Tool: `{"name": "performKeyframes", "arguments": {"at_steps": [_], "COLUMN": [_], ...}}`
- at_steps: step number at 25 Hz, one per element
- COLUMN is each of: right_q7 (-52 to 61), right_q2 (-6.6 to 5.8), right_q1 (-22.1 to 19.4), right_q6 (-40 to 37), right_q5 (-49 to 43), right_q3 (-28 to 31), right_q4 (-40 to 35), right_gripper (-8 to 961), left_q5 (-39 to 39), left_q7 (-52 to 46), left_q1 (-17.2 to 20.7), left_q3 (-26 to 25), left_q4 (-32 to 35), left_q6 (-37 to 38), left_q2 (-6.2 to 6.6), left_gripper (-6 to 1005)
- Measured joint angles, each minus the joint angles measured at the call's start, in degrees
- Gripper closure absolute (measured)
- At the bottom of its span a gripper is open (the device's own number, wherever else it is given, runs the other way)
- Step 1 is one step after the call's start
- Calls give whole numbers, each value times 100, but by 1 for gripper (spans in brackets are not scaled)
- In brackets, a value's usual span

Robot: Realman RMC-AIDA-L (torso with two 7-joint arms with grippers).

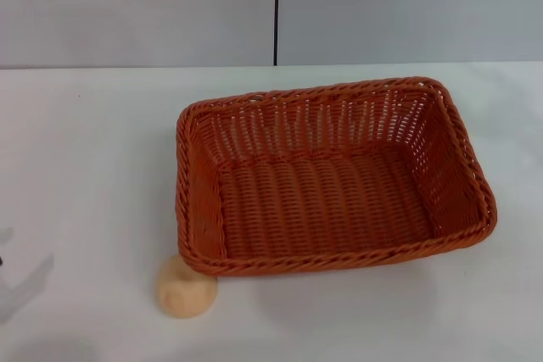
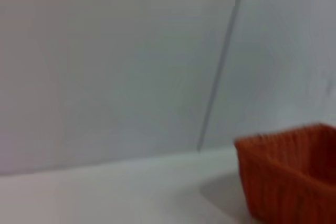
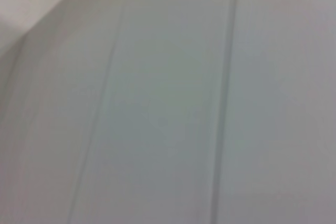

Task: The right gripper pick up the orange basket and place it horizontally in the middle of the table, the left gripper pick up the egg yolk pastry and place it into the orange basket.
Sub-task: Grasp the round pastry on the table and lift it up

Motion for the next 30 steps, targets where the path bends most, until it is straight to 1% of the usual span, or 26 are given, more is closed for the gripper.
{"name": "performKeyframes", "arguments": {"at_steps": [1, 2, 3, 4, 5, 7, 8, 10, 14, 16, 17, 18, 20, 23, 25, 27, 28, 29, 30], "right_q7": [-51, -66, -78, -78, -79, -81, -87, -93, -157, -171, -172, -190, -214, -254, -255, -255, -256, -256, -257], "right_q2": [5, 5, 1, 1, 1, -2, -4, -7, -9, -15, -20, -25, -25, -29, -31, -35, -36, -36, -35], "right_q1": [-46, -68, -87, -87, -88, -92, -95, -99, -107, -108, -104, -82, -67, -34, -28, -21, -25, -25, -30], "right_q6": [-270, -524, -974, -974, -1113, -1339, -1478, -1532, -1637, -1642, -1646, -1648, -1649, -1639, -1636, -1629, -1613, -1613, -1601], "right_q5": [186, 322, 496, 496, 518, 534, 539, 540, 535, 535, 533, 524, 519, 512, 508, 503, 503, 503, 503], "right_q3": [121, 258, 554, 554, 704, 1011, 1255, 1339, 1552, 1562, 1564, 1567, 1569, 1571, 1571, 1573, 1576, 1576, 1583], "right_q4": [256, 521, 1028, 1028, 1228, 1564, 1857, 1968, 2268, 2319, 2334, 2345, 2355, 2380, 2382, 2383, 2384, 2384, 2385], "right_gripper": [315, 315, 315, 315, 315, 315, 315, 315, 315, 315, 315, 315, 315, 315, 315, 315, 315, 315, 315], "left_q5": [185, 185, 456, 778, 944, 1096, 1096, 1303, 1463, 1580, 1674, 1751, 1827, 1865, 1881, 1910, 1925, 1925, 1937], "left_q7": [-37, -37, -138, -308, -398, -481, -481, -577, -656, -690, -695, -687, -651, -462, -404, -256, -129, -129, -56], "left_q1": [-42, -42, -101, -163, -191, -218, -218, -252, -336, -427, -495, -548, -657, -998, -1055, -1168, -1265, -1265, -1340], "left_q3": [-1, -1, -1, 0, -1, 0, 0, 1, 3, 2, 5, 15, 60, 121, 123, 137, 158, 158, 175], "left_q4": [-107, -107, -256, -452, -562, -656, -656, -846, -912, -891, -867, -827, -652, 89, 214, 467, 717, 717, 915], "left_q6": [-4, -4, -20, -34, -35, -35, -35, -62, -146, -180, -181, -152, -74, -30, -5, 123, 271, 271, 358], "left_q2": [-10, -10, -20, -22, -22, -22, -22, 23, 44, 21, -24, -74, -127, -110, -112, -129, -134, -134, -126], "left_gripper": [300, 300, 301, 302, 302, 303, 304, 305, 307, 308, 308, 309, 310, 311, 312, 313, 314, 314, 315]}}
